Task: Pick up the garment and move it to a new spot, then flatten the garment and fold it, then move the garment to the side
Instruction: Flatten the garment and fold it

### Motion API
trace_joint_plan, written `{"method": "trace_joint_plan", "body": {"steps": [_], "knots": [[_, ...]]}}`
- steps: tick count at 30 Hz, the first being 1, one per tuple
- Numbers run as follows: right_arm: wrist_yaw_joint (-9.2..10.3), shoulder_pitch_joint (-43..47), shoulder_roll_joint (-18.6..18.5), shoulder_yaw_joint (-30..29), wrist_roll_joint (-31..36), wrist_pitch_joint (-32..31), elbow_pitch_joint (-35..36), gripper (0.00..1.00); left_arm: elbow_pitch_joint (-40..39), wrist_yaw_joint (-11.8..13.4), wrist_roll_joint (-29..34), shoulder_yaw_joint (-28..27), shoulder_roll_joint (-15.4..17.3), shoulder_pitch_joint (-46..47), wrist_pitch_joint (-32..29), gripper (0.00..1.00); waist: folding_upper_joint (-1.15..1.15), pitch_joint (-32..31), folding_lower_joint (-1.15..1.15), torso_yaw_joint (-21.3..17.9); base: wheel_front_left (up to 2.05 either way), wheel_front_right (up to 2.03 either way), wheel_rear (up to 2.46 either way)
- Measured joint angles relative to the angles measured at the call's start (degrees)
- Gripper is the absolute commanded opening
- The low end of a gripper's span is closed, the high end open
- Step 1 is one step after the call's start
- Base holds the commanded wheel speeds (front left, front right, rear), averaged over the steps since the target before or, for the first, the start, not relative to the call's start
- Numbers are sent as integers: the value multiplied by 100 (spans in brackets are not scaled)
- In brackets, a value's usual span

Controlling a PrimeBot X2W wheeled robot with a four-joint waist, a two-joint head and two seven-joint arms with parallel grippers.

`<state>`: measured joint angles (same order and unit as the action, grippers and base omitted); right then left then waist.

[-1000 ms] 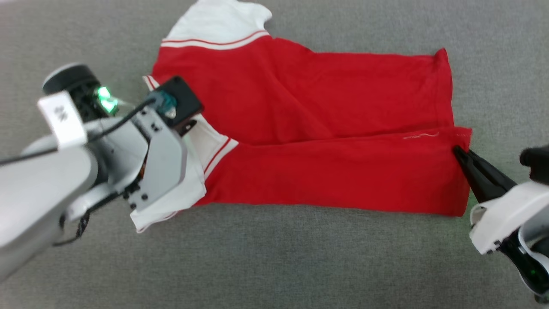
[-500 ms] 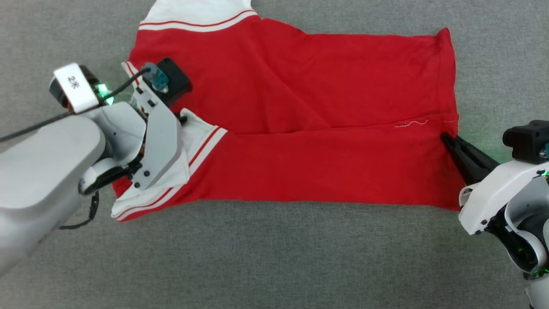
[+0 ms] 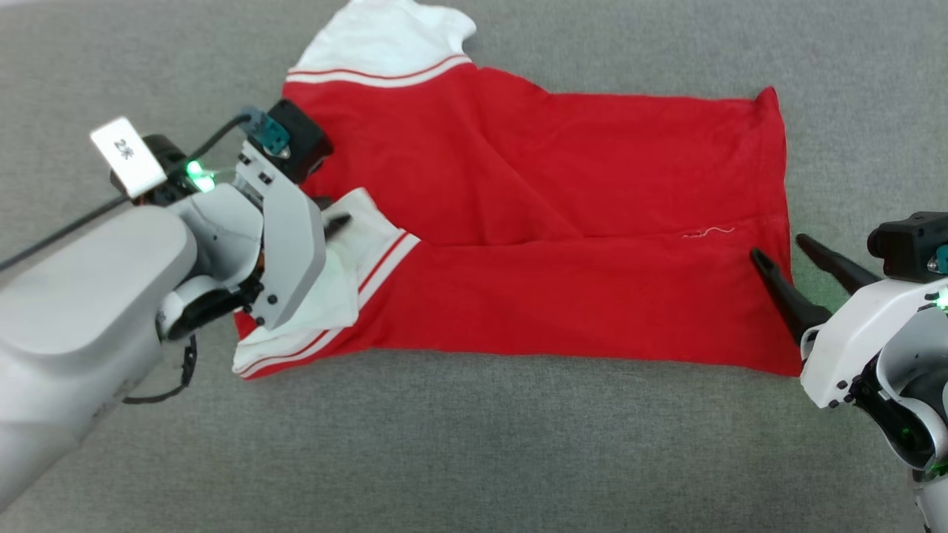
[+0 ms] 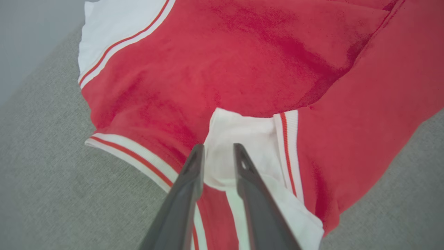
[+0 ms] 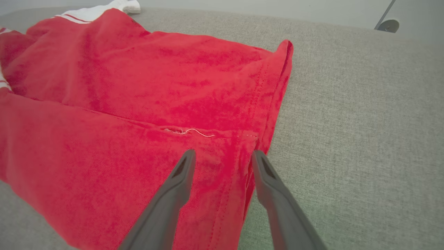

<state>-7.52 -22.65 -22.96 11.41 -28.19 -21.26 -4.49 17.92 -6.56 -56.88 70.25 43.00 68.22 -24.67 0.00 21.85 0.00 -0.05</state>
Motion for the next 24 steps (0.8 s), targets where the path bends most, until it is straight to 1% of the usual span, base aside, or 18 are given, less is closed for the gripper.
{"method": "trace_joint_plan", "body": {"steps": [5, 8, 13, 19, 24], "knots": [[0, 43, 11, -77, 56, -52, -12, 100, 31, 11, -119, -58, -65, -142, 170, 100, 0, -247, 0, 71, 0, 0, 0], [0, 110, 51, -102, 94, -44, 21, 100, 29, 73, -202, -142, -59, -256, 352, 100, 0, -404, 0, 105, 0, 0, 0], [0, 292, 74, -220, 177, 98, 166, 100, -99, 297, -371, -311, 15, -526, 713, 100, 0, -683, 0, 149, 0, 0, 0], [0, 593, 175, -432, 363, 573, 480, 100, -463, 753, -614, -599, 205, -961, 1261, 100, 0, -1059, 0, 206, 0, 0, 0], [0, 889, 368, -714, 506, 935, 726, 100, -873, 1120, -840, -803, 438, -1451, 1704, 100, 0, -1383, 0, 252, 0, 0, 0]]}}
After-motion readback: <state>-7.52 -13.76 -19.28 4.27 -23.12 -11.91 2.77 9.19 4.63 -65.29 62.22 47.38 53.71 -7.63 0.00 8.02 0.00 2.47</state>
